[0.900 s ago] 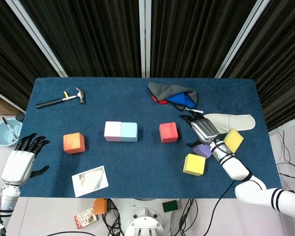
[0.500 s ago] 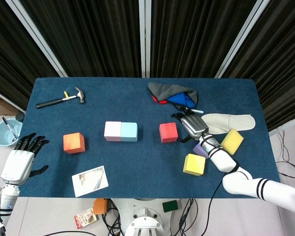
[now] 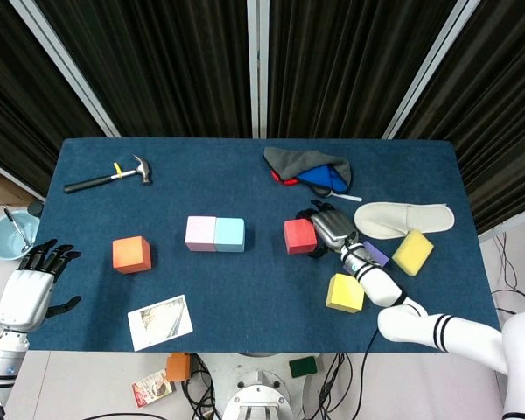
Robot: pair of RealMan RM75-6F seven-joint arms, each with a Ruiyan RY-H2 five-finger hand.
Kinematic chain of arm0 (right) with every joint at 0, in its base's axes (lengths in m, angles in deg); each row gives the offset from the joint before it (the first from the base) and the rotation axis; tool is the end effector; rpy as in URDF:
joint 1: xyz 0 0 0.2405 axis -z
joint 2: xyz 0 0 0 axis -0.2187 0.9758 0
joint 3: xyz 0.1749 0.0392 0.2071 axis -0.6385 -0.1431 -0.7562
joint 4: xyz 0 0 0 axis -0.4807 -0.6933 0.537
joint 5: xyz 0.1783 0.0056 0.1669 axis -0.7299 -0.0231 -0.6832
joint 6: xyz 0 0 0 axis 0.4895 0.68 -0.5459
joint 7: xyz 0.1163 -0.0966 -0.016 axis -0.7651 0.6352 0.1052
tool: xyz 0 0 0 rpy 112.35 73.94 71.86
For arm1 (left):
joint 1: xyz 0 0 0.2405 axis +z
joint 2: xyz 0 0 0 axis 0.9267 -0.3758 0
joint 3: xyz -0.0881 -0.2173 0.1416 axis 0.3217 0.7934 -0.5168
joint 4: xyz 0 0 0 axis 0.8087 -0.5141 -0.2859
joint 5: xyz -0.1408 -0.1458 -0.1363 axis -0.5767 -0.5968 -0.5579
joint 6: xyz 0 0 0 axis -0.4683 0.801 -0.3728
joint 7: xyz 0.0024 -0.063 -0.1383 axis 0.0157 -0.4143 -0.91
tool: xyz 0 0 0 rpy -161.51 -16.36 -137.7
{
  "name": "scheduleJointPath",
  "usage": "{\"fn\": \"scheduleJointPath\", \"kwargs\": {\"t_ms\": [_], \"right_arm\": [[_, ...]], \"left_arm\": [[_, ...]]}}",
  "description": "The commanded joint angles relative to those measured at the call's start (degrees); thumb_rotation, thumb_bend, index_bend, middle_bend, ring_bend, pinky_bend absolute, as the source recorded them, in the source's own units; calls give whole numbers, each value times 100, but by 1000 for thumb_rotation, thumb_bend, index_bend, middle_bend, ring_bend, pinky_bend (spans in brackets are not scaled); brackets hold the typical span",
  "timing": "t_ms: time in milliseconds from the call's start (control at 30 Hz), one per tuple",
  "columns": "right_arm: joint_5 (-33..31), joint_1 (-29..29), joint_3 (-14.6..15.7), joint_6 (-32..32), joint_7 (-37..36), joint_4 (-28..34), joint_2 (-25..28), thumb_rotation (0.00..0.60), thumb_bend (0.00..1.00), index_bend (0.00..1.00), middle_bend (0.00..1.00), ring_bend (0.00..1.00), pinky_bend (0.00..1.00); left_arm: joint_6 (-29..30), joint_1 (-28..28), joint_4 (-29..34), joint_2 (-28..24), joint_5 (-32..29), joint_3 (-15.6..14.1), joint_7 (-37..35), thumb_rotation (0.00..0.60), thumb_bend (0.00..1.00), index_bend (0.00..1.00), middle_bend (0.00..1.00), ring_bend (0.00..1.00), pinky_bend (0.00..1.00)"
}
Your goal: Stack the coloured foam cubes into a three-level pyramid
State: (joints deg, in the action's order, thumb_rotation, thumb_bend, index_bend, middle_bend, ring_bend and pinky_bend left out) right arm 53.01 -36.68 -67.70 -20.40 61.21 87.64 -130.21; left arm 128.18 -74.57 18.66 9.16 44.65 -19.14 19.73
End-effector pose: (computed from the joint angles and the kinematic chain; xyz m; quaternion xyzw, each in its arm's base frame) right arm -0.1510 -0.4103 -0.0672 0.7388 -0.4598 0.3300 0.3658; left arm -0.3374 0.1935 0.1123 -0.6451 -0.3387 -0.3861 0.5658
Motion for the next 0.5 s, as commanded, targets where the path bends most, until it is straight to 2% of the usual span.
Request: {"fn": "scheduleJointPath", "kwargs": {"t_ms": [33, 100, 233, 367, 500], "right_arm": [[-55, 12, -35, 170, -45, -60, -152, 600, 172, 425, 347, 133, 176], [-137, 35, -68, 281, -28, 117, -141, 600, 176, 457, 382, 152, 177], [-466, 87, -202, 584, 95, 688, 6, 600, 176, 457, 407, 167, 177], [-1180, -68, -373, 807, 467, 1183, 63, 600, 176, 457, 409, 172, 177], [-1759, -406, -472, 946, 970, 1305, -10, 600, 176, 457, 408, 172, 176]], "left_arm": [[23, 11, -30, 8, 12, -7, -30, 600, 28, 260, 196, 99, 164], [49, 27, -56, 10, 17, -12, -58, 600, 29, 260, 196, 99, 164], [97, 55, -105, 10, 19, -17, -122, 600, 28, 260, 196, 99, 164], [169, 73, -139, 15, 70, -21, -170, 600, 29, 260, 196, 99, 164], [240, 103, -178, 22, 114, -36, -200, 600, 28, 260, 196, 99, 164]]}}
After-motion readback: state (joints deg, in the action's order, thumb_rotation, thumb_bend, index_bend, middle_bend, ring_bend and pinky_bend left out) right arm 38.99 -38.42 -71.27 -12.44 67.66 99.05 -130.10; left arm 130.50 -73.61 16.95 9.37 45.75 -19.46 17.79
